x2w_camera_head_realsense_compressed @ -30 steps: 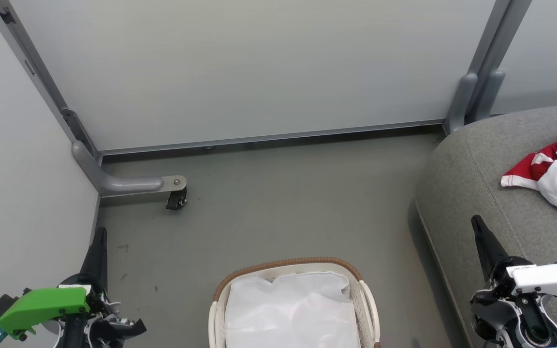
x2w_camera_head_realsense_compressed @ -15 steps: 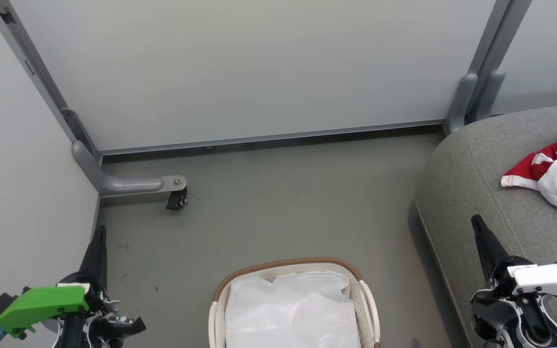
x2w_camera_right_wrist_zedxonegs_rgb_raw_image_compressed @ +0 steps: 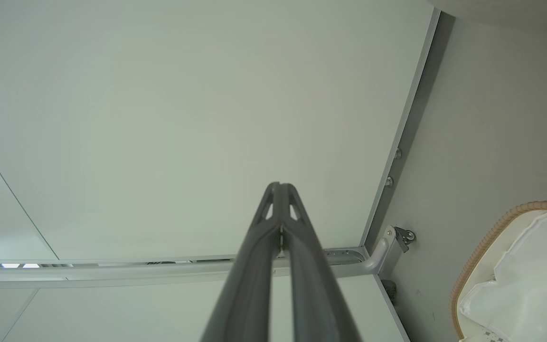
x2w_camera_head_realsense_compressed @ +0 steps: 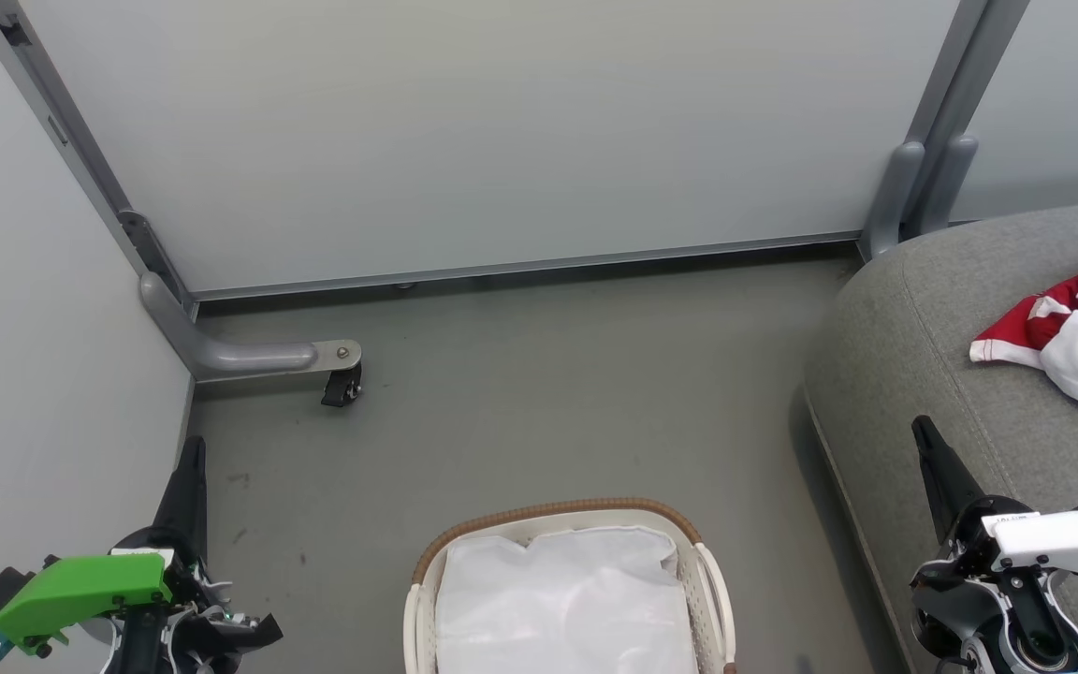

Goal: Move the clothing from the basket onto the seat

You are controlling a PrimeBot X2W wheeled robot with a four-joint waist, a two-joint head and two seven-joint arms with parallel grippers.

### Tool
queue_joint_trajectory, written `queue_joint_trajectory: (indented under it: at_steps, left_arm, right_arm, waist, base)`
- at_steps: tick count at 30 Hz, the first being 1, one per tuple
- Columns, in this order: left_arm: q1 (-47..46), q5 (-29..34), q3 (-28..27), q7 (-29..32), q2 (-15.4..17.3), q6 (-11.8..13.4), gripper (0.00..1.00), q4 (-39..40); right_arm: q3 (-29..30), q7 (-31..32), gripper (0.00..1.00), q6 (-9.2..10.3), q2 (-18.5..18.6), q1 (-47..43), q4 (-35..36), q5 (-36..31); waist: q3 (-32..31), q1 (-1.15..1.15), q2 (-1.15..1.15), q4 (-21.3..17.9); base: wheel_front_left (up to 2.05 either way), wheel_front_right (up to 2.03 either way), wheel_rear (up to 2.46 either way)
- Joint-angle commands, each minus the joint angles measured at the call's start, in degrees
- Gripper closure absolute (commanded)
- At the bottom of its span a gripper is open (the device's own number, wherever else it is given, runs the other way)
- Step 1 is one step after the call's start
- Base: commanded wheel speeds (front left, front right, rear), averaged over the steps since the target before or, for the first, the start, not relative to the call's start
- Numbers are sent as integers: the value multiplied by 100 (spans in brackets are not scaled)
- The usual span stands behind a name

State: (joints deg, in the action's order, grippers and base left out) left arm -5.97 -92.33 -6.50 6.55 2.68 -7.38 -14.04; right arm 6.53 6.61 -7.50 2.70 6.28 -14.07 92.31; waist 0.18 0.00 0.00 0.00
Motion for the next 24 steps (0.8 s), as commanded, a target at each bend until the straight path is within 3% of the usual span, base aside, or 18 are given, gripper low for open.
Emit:
queue_joint_trajectory:
  at_steps: [1, 24]
  left_arm:
    - [-55, -17, -14, 17, 38, -20, 100, 7]
    - [-54, -17, -13, 17, 38, -20, 100, 8]
  right_arm:
    - [10, 9, 100, 2, 34, -15, 21, 19]
    - [10, 8, 100, 2, 34, -15, 21, 19]
  waist:
    - [0, 0, 0, 0]
    - [0, 0, 0, 0]
  base:
    - [0, 0, 0]
    - [0, 0, 0]
